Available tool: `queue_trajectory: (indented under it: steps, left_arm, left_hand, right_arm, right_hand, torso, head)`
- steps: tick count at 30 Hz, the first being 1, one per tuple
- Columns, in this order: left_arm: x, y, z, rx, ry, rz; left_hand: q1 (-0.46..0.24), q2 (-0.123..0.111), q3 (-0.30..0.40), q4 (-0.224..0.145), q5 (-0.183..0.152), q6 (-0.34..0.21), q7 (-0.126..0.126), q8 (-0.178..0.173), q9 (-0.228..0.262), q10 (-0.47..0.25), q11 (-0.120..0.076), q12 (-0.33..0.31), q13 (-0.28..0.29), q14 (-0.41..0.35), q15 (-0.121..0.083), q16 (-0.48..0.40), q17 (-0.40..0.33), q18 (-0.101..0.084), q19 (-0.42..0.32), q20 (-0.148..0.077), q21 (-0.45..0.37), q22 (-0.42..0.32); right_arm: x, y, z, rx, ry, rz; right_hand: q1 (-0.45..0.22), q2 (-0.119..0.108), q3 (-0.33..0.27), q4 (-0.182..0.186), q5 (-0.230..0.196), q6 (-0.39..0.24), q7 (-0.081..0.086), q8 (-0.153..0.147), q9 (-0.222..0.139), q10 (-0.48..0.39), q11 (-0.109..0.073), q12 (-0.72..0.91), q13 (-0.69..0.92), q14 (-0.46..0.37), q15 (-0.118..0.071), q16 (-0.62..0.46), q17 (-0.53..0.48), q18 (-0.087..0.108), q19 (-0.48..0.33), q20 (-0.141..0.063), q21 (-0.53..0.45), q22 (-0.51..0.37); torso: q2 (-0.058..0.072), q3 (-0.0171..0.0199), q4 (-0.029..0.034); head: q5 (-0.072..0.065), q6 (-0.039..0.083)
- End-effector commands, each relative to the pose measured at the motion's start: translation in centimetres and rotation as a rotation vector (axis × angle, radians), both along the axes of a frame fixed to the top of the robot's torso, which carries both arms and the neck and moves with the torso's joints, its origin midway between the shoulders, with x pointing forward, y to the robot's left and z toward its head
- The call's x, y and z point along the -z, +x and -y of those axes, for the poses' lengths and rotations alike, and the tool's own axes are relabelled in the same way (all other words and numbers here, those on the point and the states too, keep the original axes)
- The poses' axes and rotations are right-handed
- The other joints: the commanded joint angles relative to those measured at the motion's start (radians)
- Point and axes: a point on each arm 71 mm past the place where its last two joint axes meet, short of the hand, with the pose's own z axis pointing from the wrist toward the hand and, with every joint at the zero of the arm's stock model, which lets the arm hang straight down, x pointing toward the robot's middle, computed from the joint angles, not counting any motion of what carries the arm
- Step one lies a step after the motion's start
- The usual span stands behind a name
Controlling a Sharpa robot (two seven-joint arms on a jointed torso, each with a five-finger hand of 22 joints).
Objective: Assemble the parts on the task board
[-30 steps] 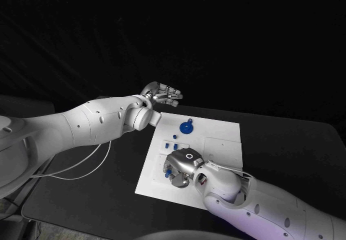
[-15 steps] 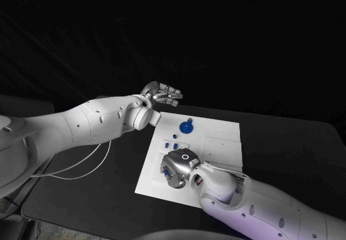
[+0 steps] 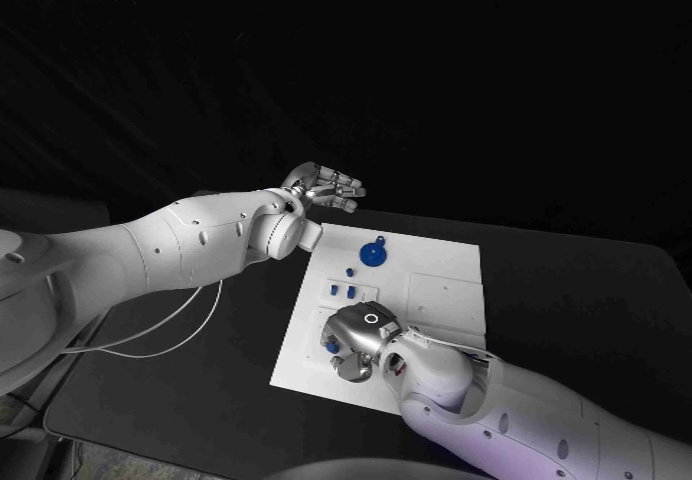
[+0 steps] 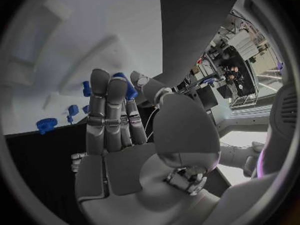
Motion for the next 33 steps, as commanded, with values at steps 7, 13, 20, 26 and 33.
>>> queue_trajectory:
  steps: [7, 13, 20, 26, 33]
  left_arm:
    - [0.0, 0.0, 0.2, 0.016, -0.004, -0.003]
    - [0.0, 0.0, 0.1, 0.016, -0.004, -0.003]
    - [0.0, -0.1, 0.0, 0.014, -0.003, -0.004]
    - [0.0, -0.1, -0.1, 0.015, -0.004, -0.004]
    - [-0.1, -0.2, -1.0, 0.003, -0.001, -0.001]
  left_hand:
    - [0.002, 0.010, -0.001, 0.006, -0.006, -0.005, 0.001, -0.001, 0.000, -0.001, -0.002, -0.003, -0.001, 0.001, 0.000, -0.002, 0.001, -0.013, 0.007, -0.002, 0.006, -0.001]
    - [0.002, 0.010, -0.002, 0.008, -0.006, -0.006, 0.001, -0.001, 0.000, -0.002, -0.002, -0.003, -0.001, 0.001, 0.001, -0.002, 0.001, -0.014, 0.007, -0.002, 0.006, -0.004]
    - [0.002, 0.010, -0.002, 0.008, -0.006, -0.006, 0.001, -0.001, 0.000, -0.002, -0.002, -0.003, -0.001, 0.001, 0.001, -0.002, 0.001, -0.014, 0.007, -0.002, 0.006, -0.004]
    - [0.002, 0.010, -0.002, 0.008, -0.006, -0.006, 0.001, -0.001, 0.000, -0.002, -0.002, -0.003, -0.001, 0.001, 0.001, -0.002, 0.001, -0.014, 0.007, -0.002, 0.006, -0.004]
    - [-0.002, 0.009, -0.004, 0.011, -0.006, -0.007, 0.001, -0.001, 0.000, -0.002, -0.002, -0.003, -0.001, 0.001, 0.001, -0.002, 0.001, -0.014, 0.008, -0.002, 0.006, -0.007]
  right_arm:
    - [-0.6, -0.1, 0.0, -0.003, 0.079, -0.001]
    - [-1.0, -0.2, 0.3, 0.010, 0.127, 0.016]
    - [-1.5, -0.2, 1.3, 0.028, 0.180, 0.019]
    - [-3.0, 1.2, 3.7, 0.103, 0.257, -0.020]
    - [-4.5, 4.5, 10.6, 0.302, 0.337, -0.217]
  right_hand:
    - [0.086, -0.012, -0.221, 0.043, 0.039, -0.074, -0.013, -0.003, -0.003, -0.116, 0.027, 0.003, -0.001, -0.011, 0.026, 0.004, -0.039, 0.036, 0.035, 0.031, -0.046, -0.052]
    - [0.120, -0.040, -0.260, 0.095, 0.049, -0.123, -0.012, -0.003, -0.004, -0.141, 0.033, 0.004, -0.001, -0.025, 0.032, 0.003, -0.059, 0.044, 0.030, 0.038, -0.063, -0.067]
    - [0.136, -0.051, -0.297, 0.144, 0.060, -0.141, -0.016, -0.004, -0.004, -0.146, 0.035, 0.004, -0.001, -0.027, 0.033, 0.009, -0.072, 0.047, 0.035, 0.041, -0.071, -0.081]
    - [0.093, -0.012, -0.263, 0.137, 0.056, -0.100, -0.002, -0.004, -0.003, -0.057, 0.014, 0.004, -0.003, -0.012, 0.020, 0.021, -0.070, 0.033, 0.041, 0.029, -0.050, -0.082]
    - [0.006, 0.034, -0.144, 0.119, 0.043, 0.025, -0.022, 0.001, 0.008, 0.241, -0.079, 0.069, 0.029, 0.010, -0.040, 0.034, -0.049, -0.025, 0.040, -0.028, 0.004, -0.063]
  torso:
    - [0.000, 0.0008, 0.0002]
    - [0.000, 0.0003, 0.0006]
    - [0.000, 0.0002, -0.0004]
    - [-0.001, 0.0001, -0.0015]
    - [-0.003, 0.0023, -0.0074]
  head:
    - [-0.002, 0.000]
    - [-0.003, 0.001]
    - [-0.006, 0.004]
    - [-0.031, 0.017]
    - [-0.063, 0.031]
